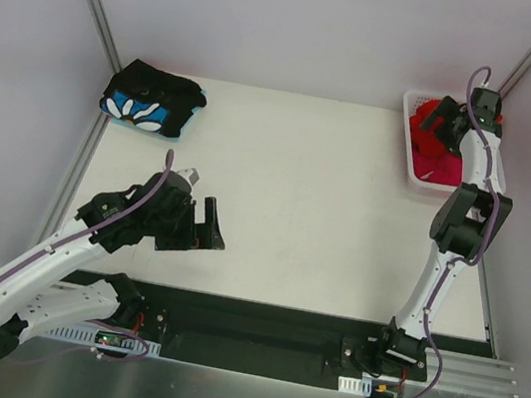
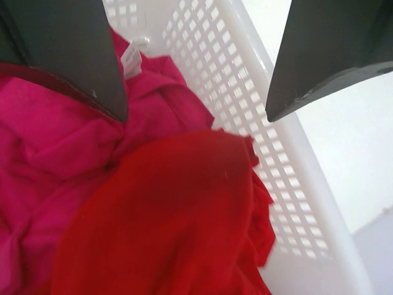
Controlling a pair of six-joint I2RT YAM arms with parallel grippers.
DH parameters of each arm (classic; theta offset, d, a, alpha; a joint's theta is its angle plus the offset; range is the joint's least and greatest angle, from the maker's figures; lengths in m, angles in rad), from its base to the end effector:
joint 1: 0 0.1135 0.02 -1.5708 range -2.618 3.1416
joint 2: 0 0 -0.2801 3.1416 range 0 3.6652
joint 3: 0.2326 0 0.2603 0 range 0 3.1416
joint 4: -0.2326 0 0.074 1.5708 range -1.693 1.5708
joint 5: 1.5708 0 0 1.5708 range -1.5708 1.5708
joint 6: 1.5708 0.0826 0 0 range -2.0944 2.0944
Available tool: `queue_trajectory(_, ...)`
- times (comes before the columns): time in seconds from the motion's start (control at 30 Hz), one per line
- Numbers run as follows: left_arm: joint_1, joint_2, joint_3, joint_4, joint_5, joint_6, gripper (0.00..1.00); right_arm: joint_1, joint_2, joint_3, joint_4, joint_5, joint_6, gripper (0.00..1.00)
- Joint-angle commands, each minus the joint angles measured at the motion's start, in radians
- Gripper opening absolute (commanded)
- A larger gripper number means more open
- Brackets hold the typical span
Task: Fold and stack the t-shirts
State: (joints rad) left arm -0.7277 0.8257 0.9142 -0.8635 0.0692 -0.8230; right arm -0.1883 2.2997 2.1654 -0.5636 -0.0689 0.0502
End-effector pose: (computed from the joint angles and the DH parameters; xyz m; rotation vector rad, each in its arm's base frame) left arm 0.1372 -0.1299 0.2921 -0.0828 2.5019 -0.7983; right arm 0.5762 -0.1040 0.2475 0.2335 2.2547 0.0050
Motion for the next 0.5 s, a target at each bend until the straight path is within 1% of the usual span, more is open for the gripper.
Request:
queue_trajectory(0.0,-0.007,0.018,0.02,0.024,-0.003,0.005,0.99,-0.02,0.003,0.083,0.159,-0.055,-0.015,0.97)
queue_trajectory(0.1,-0.007,0.039,0.028,0.037,0.007,0.008,0.99,-0.033,0.023,0.094,0.195,-0.058,-0.012,0.94)
queue_trajectory(0.17,-0.009,0.052,0.037,0.041,0.015,0.007,0.99,-0.04,0.044,0.1,0.211,-0.066,-0.001,0.87)
queue_trajectory(0.23,-0.007,0.061,0.043,0.043,0.023,0.005,0.99,-0.054,0.058,0.099,0.218,-0.081,0.031,0.77)
queue_trajectory(0.37,-0.009,0.066,0.052,0.044,0.029,0.008,0.99,-0.065,0.087,0.09,0.215,-0.098,0.071,0.76)
queue_trajectory(0.4,-0.007,0.066,0.054,0.044,0.03,0.01,0.99,-0.063,0.096,0.085,0.214,-0.094,0.079,0.78)
queue_trajectory(0.43,-0.009,0.064,0.055,0.043,0.035,0.009,0.99,-0.065,0.099,0.082,0.215,-0.092,0.082,0.82)
queue_trajectory(0.47,-0.007,0.061,0.057,0.044,0.041,0.008,0.99,-0.065,0.105,0.083,0.215,-0.097,0.086,0.82)
